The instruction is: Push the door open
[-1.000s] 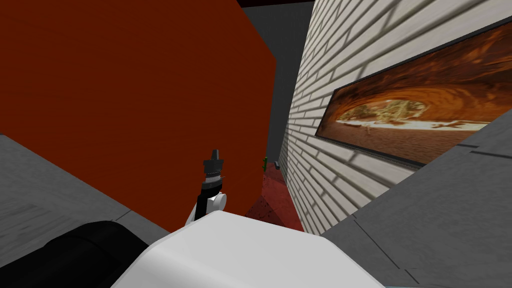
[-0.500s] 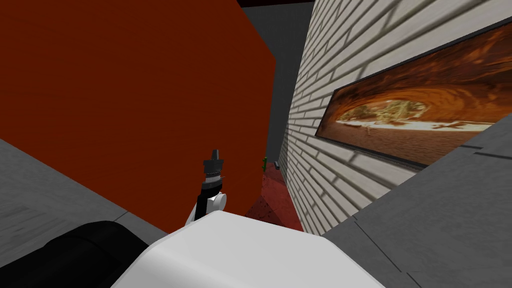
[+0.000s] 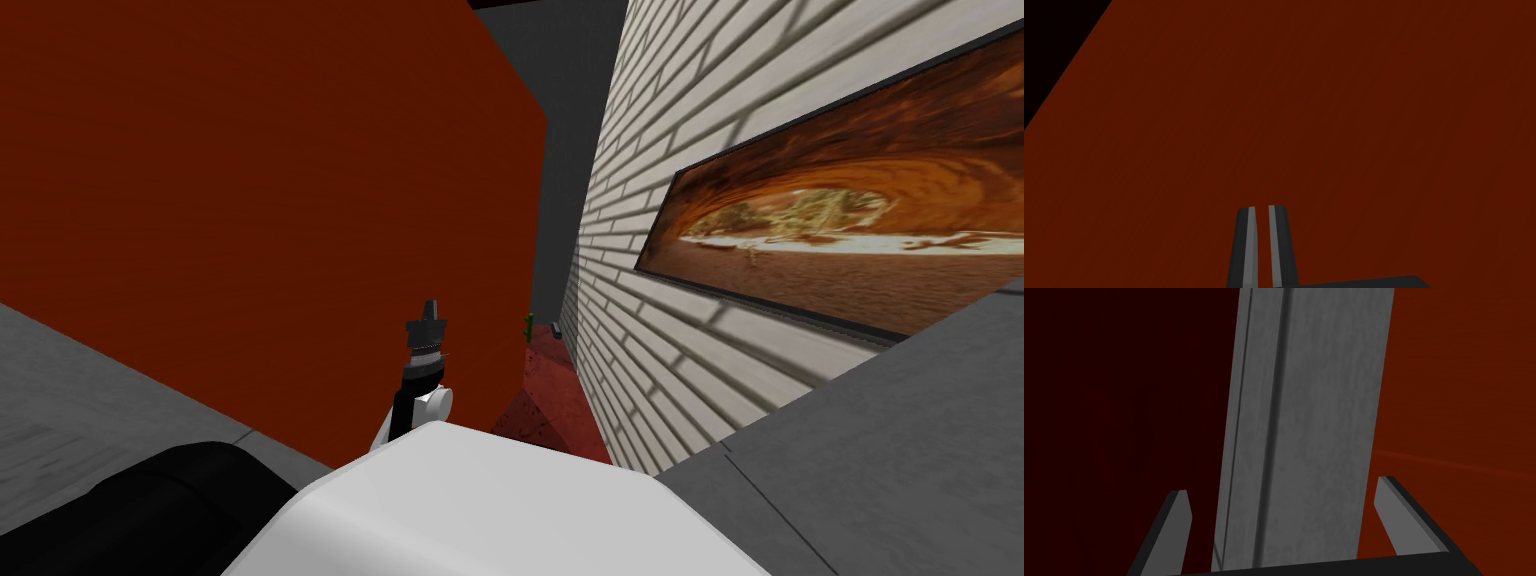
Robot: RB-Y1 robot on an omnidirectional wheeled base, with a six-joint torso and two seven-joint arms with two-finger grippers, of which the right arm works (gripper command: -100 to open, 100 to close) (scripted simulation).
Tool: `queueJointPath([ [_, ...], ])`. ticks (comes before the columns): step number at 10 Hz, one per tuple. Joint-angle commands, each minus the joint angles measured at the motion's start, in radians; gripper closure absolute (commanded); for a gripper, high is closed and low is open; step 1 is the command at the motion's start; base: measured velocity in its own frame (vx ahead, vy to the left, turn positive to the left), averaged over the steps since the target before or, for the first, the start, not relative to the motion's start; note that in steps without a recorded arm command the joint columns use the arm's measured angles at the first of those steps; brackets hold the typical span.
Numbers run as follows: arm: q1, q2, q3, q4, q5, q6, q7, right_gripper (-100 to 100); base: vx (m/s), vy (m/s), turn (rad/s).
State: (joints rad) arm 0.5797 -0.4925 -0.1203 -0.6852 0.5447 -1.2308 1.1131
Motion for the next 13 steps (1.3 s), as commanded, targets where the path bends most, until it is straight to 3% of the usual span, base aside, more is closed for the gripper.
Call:
queueJointPath([
  [1, -0.023, 0.008, 0.008, 0.003, 0.005, 0.025, -0.015, -100, 0.055, 0.013, -0.046],
  [6, -0.024, 0.008, 0.010, 0.004, 0.007, 0.042, -0.028, -100, 0.026, -0.005, -0.015],
  [13, -0.024, 0.008, 0.010, 0.004, 0.007, 0.042, -0.028, -100, 0.006, -0.001, -0.007],
])
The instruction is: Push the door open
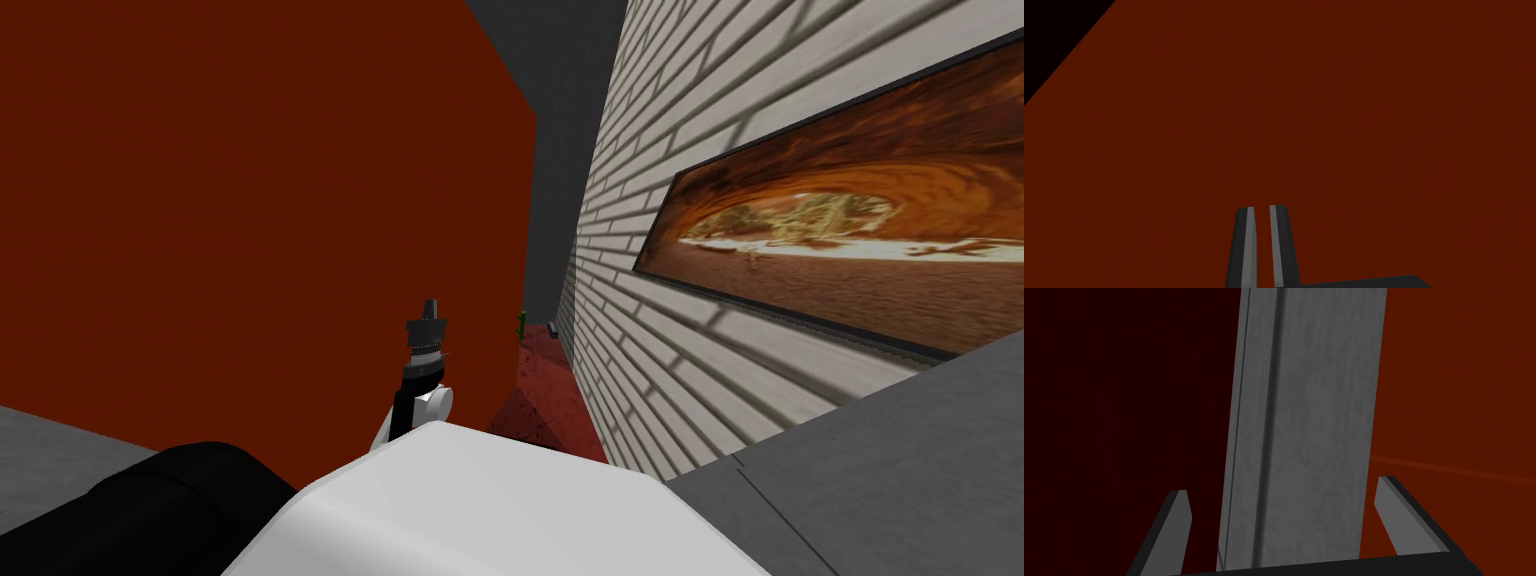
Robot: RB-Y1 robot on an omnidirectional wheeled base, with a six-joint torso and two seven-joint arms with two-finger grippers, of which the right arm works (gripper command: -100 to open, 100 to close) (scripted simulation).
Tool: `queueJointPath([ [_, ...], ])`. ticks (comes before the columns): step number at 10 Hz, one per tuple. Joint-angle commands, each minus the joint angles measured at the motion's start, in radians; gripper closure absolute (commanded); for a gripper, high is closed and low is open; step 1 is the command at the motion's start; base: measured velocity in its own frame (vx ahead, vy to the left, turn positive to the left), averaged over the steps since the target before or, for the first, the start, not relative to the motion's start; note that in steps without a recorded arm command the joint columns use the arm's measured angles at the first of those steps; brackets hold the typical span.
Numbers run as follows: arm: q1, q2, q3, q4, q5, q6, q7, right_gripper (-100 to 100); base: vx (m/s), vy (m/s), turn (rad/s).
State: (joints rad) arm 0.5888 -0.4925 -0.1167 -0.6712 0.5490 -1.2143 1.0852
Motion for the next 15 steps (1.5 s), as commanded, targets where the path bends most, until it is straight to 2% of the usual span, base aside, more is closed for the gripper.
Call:
queueJointPath([
  [1, -0.034, 0.008, 0.006, -0.010, 0.003, 0.025, -0.001, -100, -0.006, 0.003, -0.011],
  [2, -0.034, 0.008, 0.006, -0.010, 0.003, 0.025, -0.001, -100, 0.003, 0.004, -0.011],
  [3, -0.008, 0.001, -0.003, -0.001, 0.016, 0.029, -0.027, -100, 0.021, 0.008, -0.102],
  [7, -0.011, 0.007, -0.007, -0.007, 0.034, 0.066, -0.057, -100, 0.052, 0.007, -0.042],
  [11, -0.011, 0.007, -0.007, -0.007, 0.034, 0.066, -0.057, -100, 0.014, 0.008, -0.011],
  [12, 0.001, 0.007, -0.007, -0.007, 0.034, 0.066, -0.057, -100, 0.006, 0.009, -0.004],
  [15, -0.011, 0.007, -0.007, -0.007, 0.034, 0.066, -0.057, -100, -0.001, -0.009, -0.005],
])
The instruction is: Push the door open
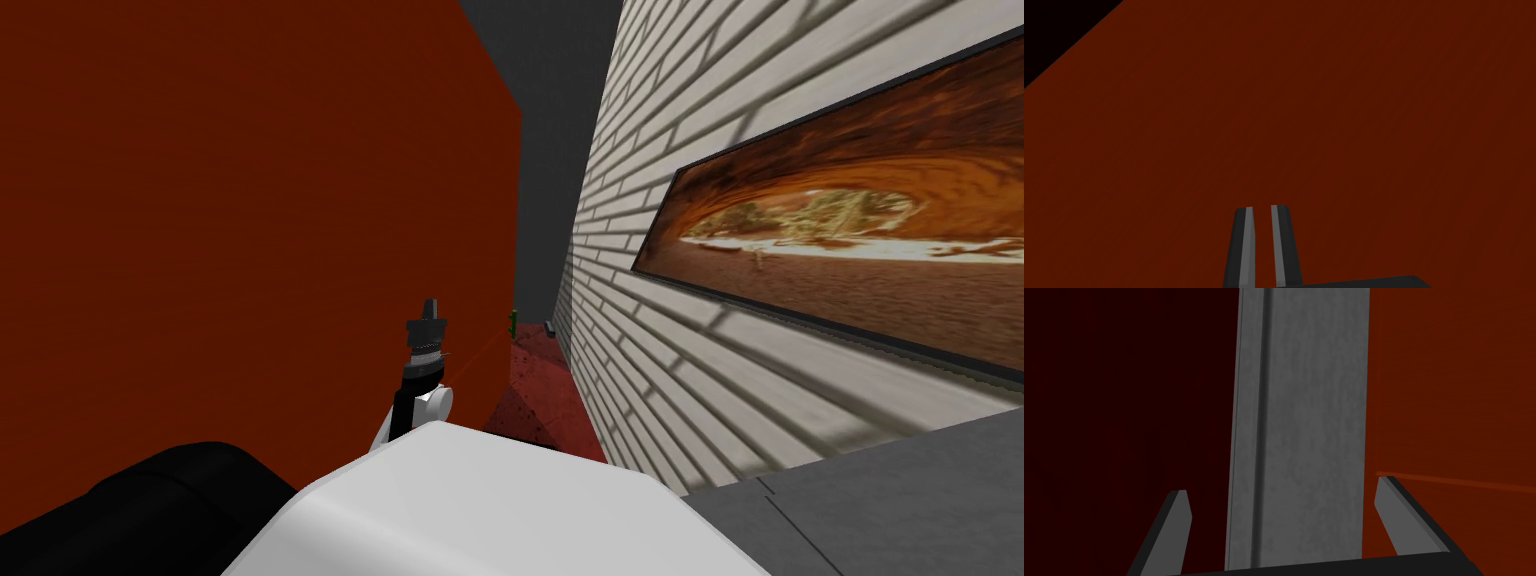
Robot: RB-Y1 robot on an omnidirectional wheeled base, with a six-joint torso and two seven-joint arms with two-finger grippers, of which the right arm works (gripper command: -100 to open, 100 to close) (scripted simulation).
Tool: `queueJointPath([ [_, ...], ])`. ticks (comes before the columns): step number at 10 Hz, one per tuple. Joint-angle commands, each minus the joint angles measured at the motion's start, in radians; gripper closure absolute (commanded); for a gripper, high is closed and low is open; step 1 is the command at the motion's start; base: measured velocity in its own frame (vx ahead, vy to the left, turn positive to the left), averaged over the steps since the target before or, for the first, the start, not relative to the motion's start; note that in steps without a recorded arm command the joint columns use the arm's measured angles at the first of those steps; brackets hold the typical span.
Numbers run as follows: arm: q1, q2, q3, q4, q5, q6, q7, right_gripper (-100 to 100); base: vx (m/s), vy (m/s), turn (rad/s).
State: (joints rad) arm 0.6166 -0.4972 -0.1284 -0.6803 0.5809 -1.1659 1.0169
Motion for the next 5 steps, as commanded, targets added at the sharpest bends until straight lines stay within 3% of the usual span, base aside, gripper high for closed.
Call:
queueJointPath([
  [1, -0.039, 0.011, 0.004, 0.002, 0.002, 0.018, 0.011, -100, 0.006, 0.000, -0.002],
  [2, -0.001, 0.002, -0.010, -0.003, -0.015, 0.005, -0.026, -100, 0.029, 0.041, -0.072],
  [5, -0.002, 0.004, -0.015, -0.001, -0.021, 0.006, -0.037, -100, 0.060, 0.026, -0.037],
])
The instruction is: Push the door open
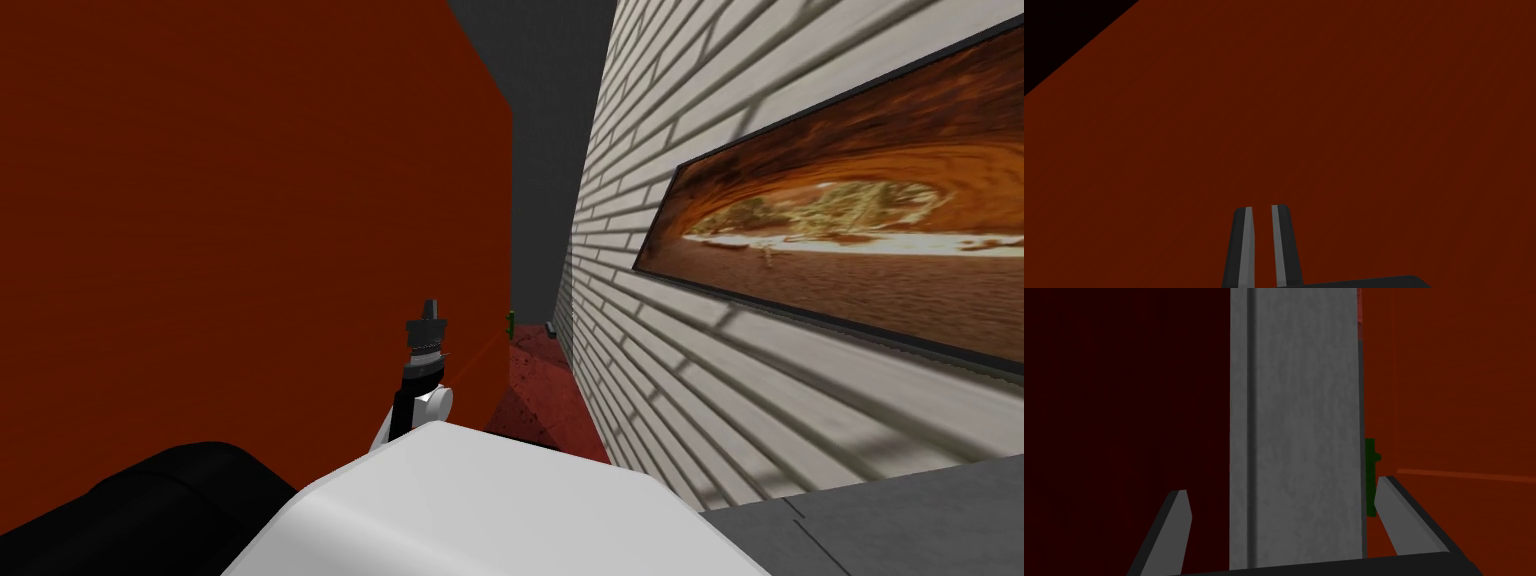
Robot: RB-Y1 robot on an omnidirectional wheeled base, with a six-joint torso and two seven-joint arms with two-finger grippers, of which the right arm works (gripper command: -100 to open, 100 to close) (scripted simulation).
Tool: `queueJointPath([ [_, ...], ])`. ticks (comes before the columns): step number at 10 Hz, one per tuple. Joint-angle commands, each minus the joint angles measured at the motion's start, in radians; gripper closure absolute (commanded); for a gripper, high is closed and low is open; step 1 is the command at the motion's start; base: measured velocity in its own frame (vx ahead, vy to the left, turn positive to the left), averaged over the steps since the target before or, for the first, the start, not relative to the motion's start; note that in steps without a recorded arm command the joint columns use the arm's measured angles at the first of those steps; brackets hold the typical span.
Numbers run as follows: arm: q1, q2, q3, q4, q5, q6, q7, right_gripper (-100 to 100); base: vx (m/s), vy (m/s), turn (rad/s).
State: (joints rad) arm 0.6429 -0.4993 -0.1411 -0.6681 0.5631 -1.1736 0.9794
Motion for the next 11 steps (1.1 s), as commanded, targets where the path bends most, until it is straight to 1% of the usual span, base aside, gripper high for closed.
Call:
queueJointPath([
  [1, -0.029, 0.006, -0.002, -0.014, -0.004, 0.014, 0.001, -100, 0.020, -0.009, -0.014],
  [2, -0.029, 0.006, -0.002, -0.014, -0.004, 0.014, 0.001, -100, 0.001, -0.013, 0.007],
  [4, -0.029, 0.006, -0.002, 0.015, -0.004, 0.014, 0.001, -100, 0.005, 0.002, 0.007],
  [5, -0.029, 0.006, -0.002, -0.007, -0.004, 0.014, 0.001, -100, -0.001, 0.013, -0.010],
  [8, -0.027, 0.006, -0.002, -0.014, -0.004, 0.014, 0.001, -100, -0.002, 0.003, -0.008],
  [9, 0.011, 0.006, 0.009, -0.027, 0.030, 0.015, 0.001, -100, 0.043, 0.018, -0.197],
  [10, 0.008, 0.007, 0.012, -0.026, 0.041, 0.014, 0.004, -100, 0.083, 0.020, -0.169],
  [11, 0.008, 0.007, 0.012, -0.026, 0.041, 0.014, 0.004, -100, 0.054, 0.000, -0.040],
])
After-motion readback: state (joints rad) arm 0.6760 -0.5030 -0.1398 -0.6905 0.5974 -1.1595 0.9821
